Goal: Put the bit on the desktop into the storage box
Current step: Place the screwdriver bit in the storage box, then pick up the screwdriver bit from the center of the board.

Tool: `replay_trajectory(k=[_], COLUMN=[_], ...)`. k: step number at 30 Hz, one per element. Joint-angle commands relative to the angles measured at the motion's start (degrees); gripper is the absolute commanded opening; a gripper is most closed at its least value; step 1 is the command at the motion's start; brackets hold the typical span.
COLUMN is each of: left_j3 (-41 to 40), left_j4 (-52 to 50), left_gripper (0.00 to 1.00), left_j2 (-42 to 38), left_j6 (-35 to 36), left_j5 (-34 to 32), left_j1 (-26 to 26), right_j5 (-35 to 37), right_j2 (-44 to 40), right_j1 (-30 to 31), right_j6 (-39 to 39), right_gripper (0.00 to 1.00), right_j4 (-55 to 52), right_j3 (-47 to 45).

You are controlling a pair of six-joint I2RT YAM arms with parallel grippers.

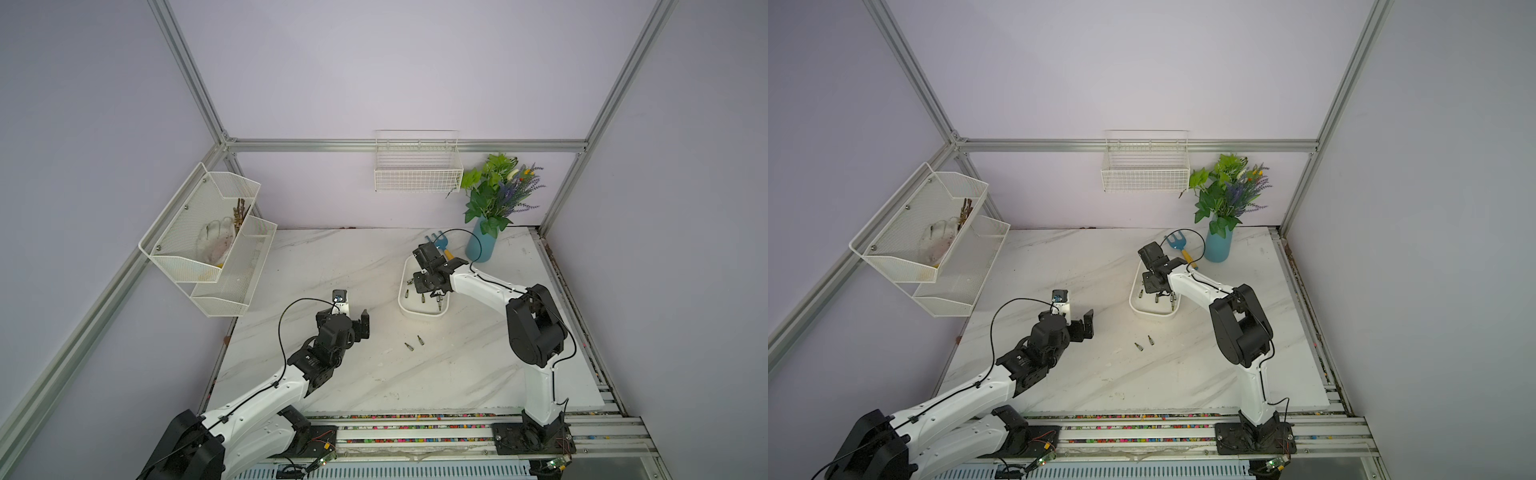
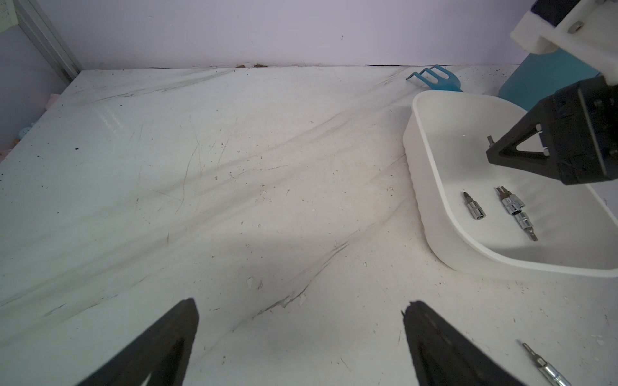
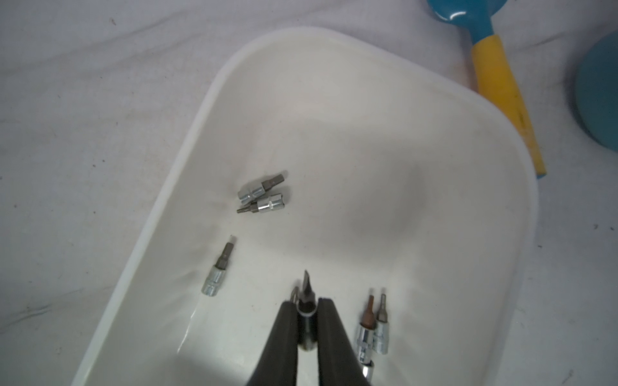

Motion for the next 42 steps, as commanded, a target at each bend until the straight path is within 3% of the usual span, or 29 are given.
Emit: replay_trajectory(k=[1, 6, 20, 30, 42], left_j3=[0.69, 0.63, -0.38, -2.66, -2.93], left_j4=[2.17, 2.10, 2.83, 2.60, 2.34], left_gripper=[1.00, 1.00, 1.00, 1.00, 1.00], left_j2=[-0.76, -0.93, -1.37, -3.17, -4.08], left_j6=[0.25, 0.26, -0.87, -6.05, -6.41], left_j5=[0.33, 0.36, -0.59, 7.33, 8.60], left_j1=[0.28, 0.29, 1.59, 11.25, 11.98], right_j5=[-0.58, -2.92, -16.20, -14.93, -11.35], right_j2=[-2.75, -9.53, -24.47, -18.19, -13.94], right_j1=[-0.31, -0.37, 1.82, 12.23, 14.20], right_j6=[0.52, 0.01, -2.65, -1.36, 0.67], right_gripper=[0.33, 0.44, 0.47, 0.45, 0.39], right_j4=[1.13, 0.29, -6.13, -10.90, -11.74], right_j3=[0.73, -3.53, -17.36, -18.24, -19.95])
